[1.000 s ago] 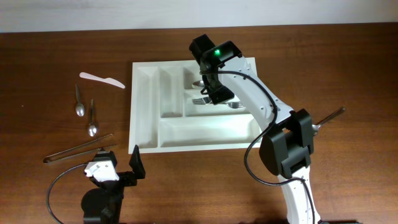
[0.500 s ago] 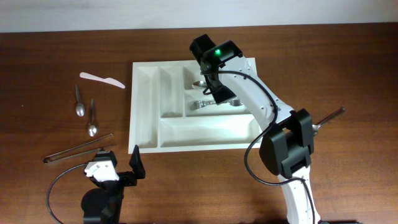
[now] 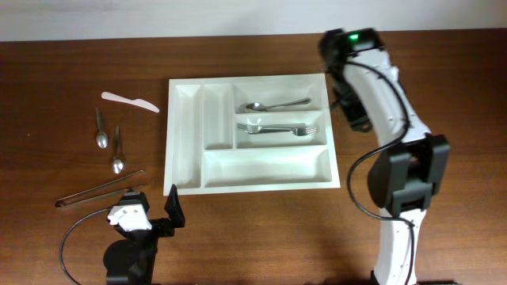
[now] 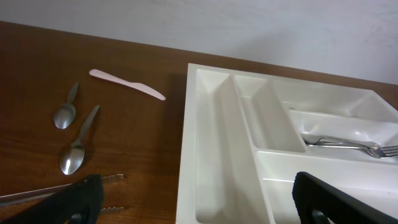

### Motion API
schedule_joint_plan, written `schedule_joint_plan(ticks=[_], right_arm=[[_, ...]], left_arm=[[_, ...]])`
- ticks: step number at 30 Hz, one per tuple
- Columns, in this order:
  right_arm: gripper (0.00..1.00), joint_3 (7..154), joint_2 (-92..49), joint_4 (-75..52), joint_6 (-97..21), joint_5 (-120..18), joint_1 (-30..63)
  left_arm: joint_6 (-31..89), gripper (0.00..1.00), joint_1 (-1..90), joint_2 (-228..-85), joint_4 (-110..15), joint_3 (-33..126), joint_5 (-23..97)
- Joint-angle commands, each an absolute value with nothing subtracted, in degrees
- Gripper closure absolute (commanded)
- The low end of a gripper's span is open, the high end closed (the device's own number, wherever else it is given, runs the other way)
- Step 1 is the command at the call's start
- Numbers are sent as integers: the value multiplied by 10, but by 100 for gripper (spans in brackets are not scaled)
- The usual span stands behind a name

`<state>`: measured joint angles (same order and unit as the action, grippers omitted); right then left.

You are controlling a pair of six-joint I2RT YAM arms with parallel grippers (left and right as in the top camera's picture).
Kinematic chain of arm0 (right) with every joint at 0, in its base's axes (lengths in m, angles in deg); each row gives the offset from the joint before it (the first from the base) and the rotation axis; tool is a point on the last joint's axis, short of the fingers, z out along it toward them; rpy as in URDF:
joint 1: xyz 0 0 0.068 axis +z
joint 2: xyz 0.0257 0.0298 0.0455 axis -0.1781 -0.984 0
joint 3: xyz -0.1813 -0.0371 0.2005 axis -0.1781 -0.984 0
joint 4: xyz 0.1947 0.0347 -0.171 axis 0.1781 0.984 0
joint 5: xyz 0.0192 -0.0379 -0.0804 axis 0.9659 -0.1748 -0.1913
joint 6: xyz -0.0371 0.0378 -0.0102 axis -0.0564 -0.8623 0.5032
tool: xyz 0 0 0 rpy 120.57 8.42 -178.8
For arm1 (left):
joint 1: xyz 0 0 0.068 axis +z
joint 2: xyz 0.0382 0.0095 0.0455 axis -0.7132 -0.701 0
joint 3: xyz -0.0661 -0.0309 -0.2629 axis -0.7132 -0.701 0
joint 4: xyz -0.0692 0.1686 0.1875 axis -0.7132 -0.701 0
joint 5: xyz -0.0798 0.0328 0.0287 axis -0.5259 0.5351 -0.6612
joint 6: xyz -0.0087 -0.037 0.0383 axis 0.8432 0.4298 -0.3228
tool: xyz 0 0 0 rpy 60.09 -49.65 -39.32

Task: Pack container
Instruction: 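Move the right gripper over the large spoon right of the tray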

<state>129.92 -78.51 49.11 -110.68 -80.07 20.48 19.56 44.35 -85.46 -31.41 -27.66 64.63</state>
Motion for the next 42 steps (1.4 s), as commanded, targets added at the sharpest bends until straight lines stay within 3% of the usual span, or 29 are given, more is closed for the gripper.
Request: schedule_joint_plan(ticks=[1,14,24,30,34,42], right_arm=[[34,1304,-766,485,-1102,-771,185],[31,1238,-767,432,-1086,-691,80],[43,1158,-767,352,-799,-747,22],[40,1157,-767,314,-642,-727,-1],[36,1137,-767,285,-603,-672,-21],[36,1069,-767,248,-572,-636,-63]], left_arm=[[190,1,445,-850,-315,-278,638],[190,1,445,-850,-315,-278,638],[190,1,445,-850,-315,-278,638],[190,1,445,-850,-315,-278,638],[190,1,445,-850,-315,-278,638],[190,1,445,-850,-315,-278,638]])
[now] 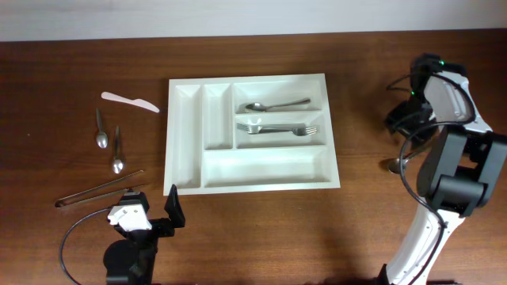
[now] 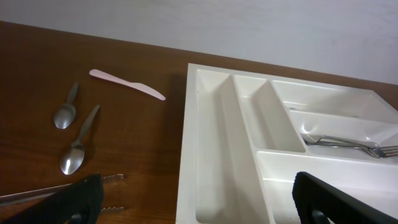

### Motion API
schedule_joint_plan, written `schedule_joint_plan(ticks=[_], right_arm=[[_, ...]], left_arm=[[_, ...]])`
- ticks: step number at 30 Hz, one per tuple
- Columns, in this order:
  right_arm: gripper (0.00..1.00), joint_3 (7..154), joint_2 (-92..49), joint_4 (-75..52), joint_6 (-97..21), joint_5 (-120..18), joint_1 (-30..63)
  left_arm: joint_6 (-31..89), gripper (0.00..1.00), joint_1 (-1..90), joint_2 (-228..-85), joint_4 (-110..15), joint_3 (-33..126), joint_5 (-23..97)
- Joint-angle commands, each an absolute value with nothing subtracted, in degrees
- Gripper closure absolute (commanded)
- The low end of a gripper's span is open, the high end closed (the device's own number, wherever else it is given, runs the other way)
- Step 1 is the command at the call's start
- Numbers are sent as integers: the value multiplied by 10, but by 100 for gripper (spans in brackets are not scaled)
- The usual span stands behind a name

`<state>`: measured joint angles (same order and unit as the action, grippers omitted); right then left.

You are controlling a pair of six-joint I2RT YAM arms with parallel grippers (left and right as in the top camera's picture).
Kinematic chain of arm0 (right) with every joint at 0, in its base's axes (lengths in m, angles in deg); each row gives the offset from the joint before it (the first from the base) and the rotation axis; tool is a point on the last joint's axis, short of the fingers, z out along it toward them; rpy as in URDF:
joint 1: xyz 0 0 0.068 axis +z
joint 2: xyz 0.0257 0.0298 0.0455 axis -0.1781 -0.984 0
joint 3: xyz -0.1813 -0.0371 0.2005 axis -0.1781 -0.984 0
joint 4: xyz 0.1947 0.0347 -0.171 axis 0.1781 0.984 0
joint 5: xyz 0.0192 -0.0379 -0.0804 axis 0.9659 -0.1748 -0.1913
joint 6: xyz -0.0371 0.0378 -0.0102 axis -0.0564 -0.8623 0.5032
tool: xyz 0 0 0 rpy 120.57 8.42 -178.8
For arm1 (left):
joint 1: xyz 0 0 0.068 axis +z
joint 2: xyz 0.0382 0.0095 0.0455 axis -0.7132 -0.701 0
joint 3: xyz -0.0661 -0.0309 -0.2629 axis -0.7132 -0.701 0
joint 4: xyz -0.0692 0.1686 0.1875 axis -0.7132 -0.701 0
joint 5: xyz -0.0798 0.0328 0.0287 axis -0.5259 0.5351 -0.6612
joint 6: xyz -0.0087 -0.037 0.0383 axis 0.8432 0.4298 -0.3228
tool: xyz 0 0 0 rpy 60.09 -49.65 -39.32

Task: Pack container
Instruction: 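Move the right gripper over the large spoon right of the tray, then lower the right gripper toward the large spoon's handle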

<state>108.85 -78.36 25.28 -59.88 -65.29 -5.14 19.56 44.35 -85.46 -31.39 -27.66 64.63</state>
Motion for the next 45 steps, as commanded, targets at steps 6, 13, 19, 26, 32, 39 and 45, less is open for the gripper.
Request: schedule_joint_plan(ticks=[6,13,19,26,32,39,45], right_arm=[[37,1058,-766,236,-557,-627,-67],[37,1015,-766,180,-540,-575,-75],[41,953,-766,138,-526,-553,-89],[40,952,-766,127,-478,-555,-88],[39,982,-765,133,-465,-553,-88],[35,1078,-756,190,-465,-558,-89],[35,1098,-738,225,-490,-597,-89]], left_arm=[[190,1,445,-850,-315,-278,638],[190,1,445,-850,-315,-278,638],[190,1,445,-850,-315,-278,638],[190,1,445,-850,-315,-278,638],[190,1,445,-850,-315,-278,638],[190,1,445,-850,-315,-278,638],[190,1,445,-850,-315,-278,638]])
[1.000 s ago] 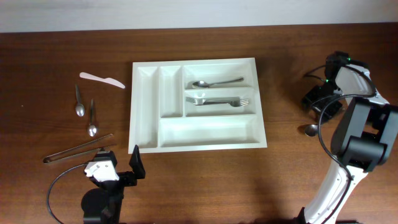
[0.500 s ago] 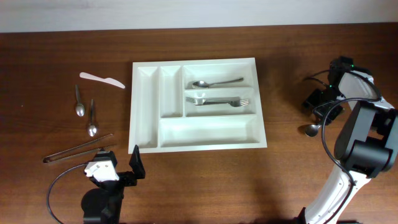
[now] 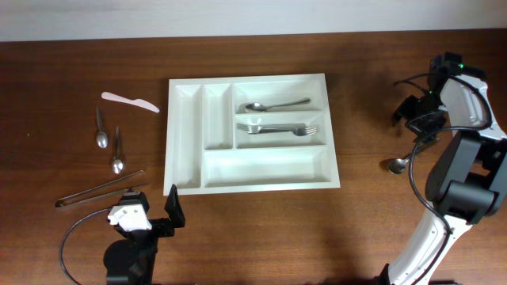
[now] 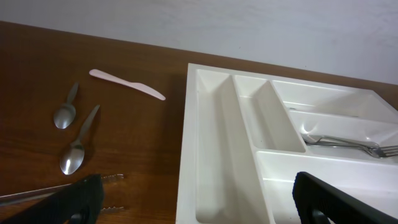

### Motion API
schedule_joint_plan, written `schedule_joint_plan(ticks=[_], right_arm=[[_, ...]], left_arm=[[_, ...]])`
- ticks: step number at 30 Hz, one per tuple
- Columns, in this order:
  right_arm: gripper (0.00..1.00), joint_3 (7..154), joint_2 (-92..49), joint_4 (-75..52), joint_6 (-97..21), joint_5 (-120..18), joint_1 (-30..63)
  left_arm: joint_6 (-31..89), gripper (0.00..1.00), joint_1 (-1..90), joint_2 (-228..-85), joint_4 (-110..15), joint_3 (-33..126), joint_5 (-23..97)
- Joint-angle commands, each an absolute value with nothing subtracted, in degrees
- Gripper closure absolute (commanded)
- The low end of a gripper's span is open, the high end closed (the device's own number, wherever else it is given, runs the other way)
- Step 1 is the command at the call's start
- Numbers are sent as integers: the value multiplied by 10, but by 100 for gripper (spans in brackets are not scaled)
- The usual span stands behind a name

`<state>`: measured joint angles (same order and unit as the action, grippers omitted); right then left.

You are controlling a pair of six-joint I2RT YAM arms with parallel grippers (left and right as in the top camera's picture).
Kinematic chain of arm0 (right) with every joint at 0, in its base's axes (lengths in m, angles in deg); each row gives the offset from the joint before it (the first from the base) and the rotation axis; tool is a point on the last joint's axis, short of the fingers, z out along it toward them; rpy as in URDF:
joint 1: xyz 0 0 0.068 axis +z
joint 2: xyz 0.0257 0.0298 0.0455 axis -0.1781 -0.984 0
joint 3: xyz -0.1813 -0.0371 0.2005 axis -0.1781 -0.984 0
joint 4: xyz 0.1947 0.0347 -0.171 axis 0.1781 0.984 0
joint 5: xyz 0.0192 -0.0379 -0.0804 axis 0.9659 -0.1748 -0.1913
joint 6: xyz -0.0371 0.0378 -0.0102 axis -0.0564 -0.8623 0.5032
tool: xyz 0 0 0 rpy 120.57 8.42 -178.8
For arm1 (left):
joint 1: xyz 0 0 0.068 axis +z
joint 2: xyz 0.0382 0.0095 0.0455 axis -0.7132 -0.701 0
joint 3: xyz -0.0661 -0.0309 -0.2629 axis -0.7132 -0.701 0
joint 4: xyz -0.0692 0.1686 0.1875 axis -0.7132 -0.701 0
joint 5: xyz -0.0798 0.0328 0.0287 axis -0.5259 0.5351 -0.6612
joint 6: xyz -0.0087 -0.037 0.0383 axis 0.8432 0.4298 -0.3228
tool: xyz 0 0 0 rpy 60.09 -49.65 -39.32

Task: Pack container
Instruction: 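Lower the right gripper toward the large spoon's handle, then close the right gripper on the large spoon's handle and lift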

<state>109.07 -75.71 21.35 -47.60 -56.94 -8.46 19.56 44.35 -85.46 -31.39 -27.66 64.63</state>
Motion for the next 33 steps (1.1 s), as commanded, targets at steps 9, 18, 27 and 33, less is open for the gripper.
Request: schedule_joint_plan(ticks=[9,18,27,33], right_arm=[[36,1083,-738,256,-553,-626,-90],[36,1080,-738,287,-595,-659,-114],[43,1022,-738,235,-558,-618,-118],[45,975,-739,201,-558,-608,-118]], left_arm=[[190,1,445,-850,-315,-278,638],[190,1,445,-850,-315,-278,638],[190,1,445,-850,-315,-278,638],[190,1,445,-850,-315,-278,638]])
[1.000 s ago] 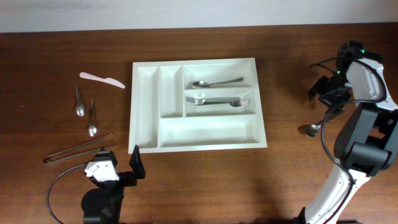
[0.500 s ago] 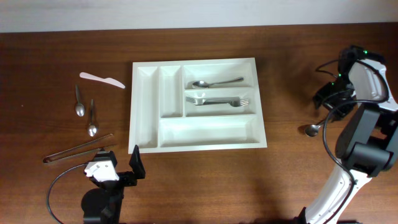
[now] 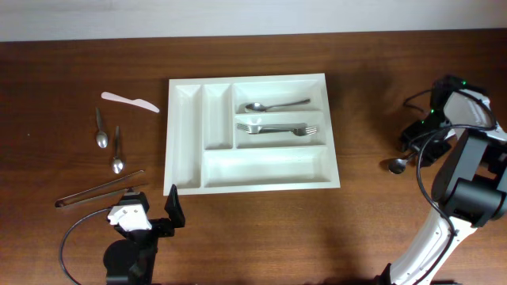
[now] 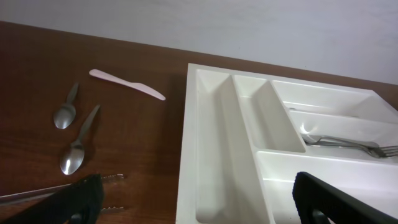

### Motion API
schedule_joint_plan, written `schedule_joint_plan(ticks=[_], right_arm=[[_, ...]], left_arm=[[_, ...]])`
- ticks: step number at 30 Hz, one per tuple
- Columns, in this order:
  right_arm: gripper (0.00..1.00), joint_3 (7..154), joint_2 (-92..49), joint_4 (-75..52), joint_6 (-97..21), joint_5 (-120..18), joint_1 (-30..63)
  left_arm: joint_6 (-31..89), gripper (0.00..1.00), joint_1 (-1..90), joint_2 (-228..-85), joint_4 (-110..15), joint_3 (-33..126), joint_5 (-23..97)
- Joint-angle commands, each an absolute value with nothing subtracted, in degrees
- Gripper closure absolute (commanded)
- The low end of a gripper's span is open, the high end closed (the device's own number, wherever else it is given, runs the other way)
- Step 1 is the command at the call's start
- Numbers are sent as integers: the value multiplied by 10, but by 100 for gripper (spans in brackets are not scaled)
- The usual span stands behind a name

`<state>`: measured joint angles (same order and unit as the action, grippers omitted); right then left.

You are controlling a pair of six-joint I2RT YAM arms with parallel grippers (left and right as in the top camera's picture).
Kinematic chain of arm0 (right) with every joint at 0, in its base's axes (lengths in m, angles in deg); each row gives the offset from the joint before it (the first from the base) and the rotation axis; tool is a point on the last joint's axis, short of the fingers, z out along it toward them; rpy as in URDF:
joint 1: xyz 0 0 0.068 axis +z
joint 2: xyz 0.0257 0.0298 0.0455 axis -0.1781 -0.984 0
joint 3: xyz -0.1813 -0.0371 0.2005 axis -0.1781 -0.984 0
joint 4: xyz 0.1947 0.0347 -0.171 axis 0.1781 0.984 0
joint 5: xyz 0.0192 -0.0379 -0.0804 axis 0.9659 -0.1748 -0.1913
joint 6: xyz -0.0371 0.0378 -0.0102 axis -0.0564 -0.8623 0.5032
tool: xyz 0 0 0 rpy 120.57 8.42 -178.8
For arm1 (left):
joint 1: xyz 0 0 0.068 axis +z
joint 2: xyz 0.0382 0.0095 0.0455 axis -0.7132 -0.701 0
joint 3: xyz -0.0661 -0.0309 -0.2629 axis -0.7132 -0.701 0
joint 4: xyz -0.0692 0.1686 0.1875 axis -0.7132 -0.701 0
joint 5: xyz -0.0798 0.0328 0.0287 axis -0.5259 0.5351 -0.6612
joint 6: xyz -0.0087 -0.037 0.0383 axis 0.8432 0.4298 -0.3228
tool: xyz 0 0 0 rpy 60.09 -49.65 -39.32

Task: Pack container
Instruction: 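Close the right gripper on the large spoon's handle and lift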

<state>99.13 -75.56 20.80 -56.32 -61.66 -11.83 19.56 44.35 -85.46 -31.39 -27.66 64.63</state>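
Observation:
The white cutlery tray (image 3: 331,127) lies mid-table; a spoon (image 3: 273,104) sits in its upper right slot and forks (image 3: 277,128) in the slot below. Alone on the wood far right lies another spoon (image 3: 394,165), bowl toward the left. My right gripper (image 3: 415,147) is low over that spoon's handle end; how its jaws stand is hidden. Near the front left edge my left gripper (image 3: 152,210) rests open and holds nothing; in the left wrist view the left gripper (image 4: 199,202) faces the tray's (image 4: 186,143) left side.
Left of the tray lie a pink plastic knife (image 3: 129,100), two spoons (image 3: 101,133) (image 3: 117,154) and metal tongs (image 3: 99,191). The tray's two narrow left slots and long front slot hold nothing. The right arm's cable loops beside the lone spoon.
My right gripper has dropped from a little behind the lone spoon to its handle end. The spoon lies where it was. The left arm has not moved.
My right arm first reached over the tray's upper right corner. Then it was out at the table's right side, behind the lone spoon. It stood nearer that spoon a moment ago and is now down at its handle. The tray's contents are unchanged.

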Motion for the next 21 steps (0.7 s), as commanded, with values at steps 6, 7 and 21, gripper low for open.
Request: schedule_joint_plan(ticks=[6,7,21], right_arm=[[55,950,-738,166,-555,-609,-118],[55,945,-738,155,-554,-609,-118],[73,846,-739,43,-538,-609,-118]], left_arm=[[190,1,445,-850,-315,-278,638],[190,1,445,-850,-315,-278,638],[190,1,445,-850,-315,-278,638]])
